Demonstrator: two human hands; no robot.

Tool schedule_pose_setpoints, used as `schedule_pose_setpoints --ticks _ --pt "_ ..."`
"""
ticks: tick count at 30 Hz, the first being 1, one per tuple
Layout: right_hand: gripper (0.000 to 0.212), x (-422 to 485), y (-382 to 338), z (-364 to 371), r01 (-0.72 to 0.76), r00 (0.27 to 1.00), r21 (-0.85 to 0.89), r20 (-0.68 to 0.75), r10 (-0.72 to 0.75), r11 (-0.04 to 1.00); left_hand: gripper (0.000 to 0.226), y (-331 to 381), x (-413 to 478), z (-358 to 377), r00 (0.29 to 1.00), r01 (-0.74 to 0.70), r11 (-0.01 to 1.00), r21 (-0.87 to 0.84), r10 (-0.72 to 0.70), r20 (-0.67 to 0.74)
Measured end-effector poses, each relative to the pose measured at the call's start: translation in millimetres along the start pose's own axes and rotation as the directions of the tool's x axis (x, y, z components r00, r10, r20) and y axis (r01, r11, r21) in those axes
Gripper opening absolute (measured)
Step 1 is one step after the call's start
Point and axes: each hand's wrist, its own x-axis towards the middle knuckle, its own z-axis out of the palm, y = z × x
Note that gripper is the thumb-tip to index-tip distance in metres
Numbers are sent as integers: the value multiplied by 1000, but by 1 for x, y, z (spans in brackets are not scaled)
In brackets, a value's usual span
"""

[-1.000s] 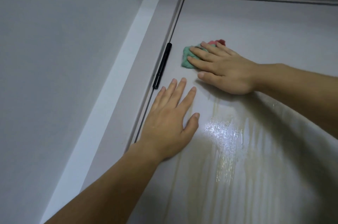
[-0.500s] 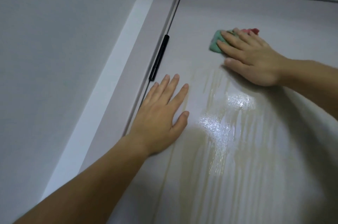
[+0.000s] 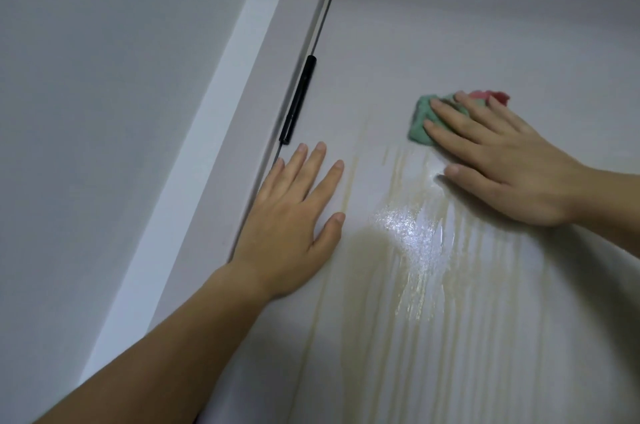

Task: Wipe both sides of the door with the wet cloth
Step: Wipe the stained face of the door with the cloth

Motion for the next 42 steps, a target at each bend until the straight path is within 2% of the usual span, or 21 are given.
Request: schedule_pose_setpoints --ticks 2,4,8,11,15,19,22,26,28,30,31,32,33,35,37,39,40,41,42 --pt "67 -9 -9 4 2 1000 22 15 -2 1000 63 -2 -5 1 1000 5 1000 5 -5 -2" --pt "68 19 -24 0 15 1000 31 14 -16 999 64 -4 -9 1 1000 1 1000 5 -1 6" --pt "67 100 -71 -5 196 981 8 1 -196 981 65 -4 -8 -1 999 7 1000 1 -7 32" --pt "70 94 -62 -8 245 969 5 40 -245 970 65 -6 -10 -3 999 4 1000 -15 -4 43" --pt "67 69 -42 -9 240 969 -30 68 -237 970 66 -7 -13 -3 999 -17 1000 12 16 42" --pt "68 103 -72 -10 220 975 -4 31 -220 975 66 -6 -13 -2 999 -20 1000 24 20 25" --pt "66 84 -66 -8 210 978 12 18 -210 978 66 -6 -13 -2 1000 -20 1000 1 20 19" --pt "66 9 -12 3 95 995 -38 -6 -96 995 65 -5 -12 -2 1000 -20 999 -38 19 -15" --pt "76 -4 18 2 -49 998 -35 -39 47 998 64 -4 -11 -2 999 -14 999 -33 13 -31" --pt "89 1 30 -5 -243 968 45 -58 245 969 64 -1 -10 -1 999 2 1000 -12 -3 -47" --pt "89 2 25 -7 -295 952 59 -63 298 954 63 3 -9 -2 998 20 1000 0 -20 -57" --pt "86 -2 14 -4 -287 954 62 -68 291 956 62 8 -8 -2 997 46 999 7 -46 -64" --pt "82 -11 -1 3 -222 972 50 -68 225 974 60 14 -6 -3 995 77 997 6 -76 -69" --pt "73 -38 -19 14 -33 999 -7 -40 33 999 58 28 0 -4 991 117 993 -12 -117 -67" --pt "70 -46 -2 14 -1 1000 -14 -24 0 1000 59 44 9 -4 995 94 995 -29 -95 -38" --pt "76 -33 32 5 -192 979 31 -57 193 981 62 60 18 -4 999 35 999 -36 -36 -7" --pt "79 -28 44 -1 -311 946 77 -71 316 947 63 68 23 -4 1000 4 999 -37 -4 1" --pt "80 -26 47 -3 -386 914 113 -86 396 916 63 75 27 -4 1000 -22 999 -36 22 5" --pt "79 -29 40 1 -397 906 115 -106 409 910 63 82 31 -3 999 -43 999 -32 43 8"
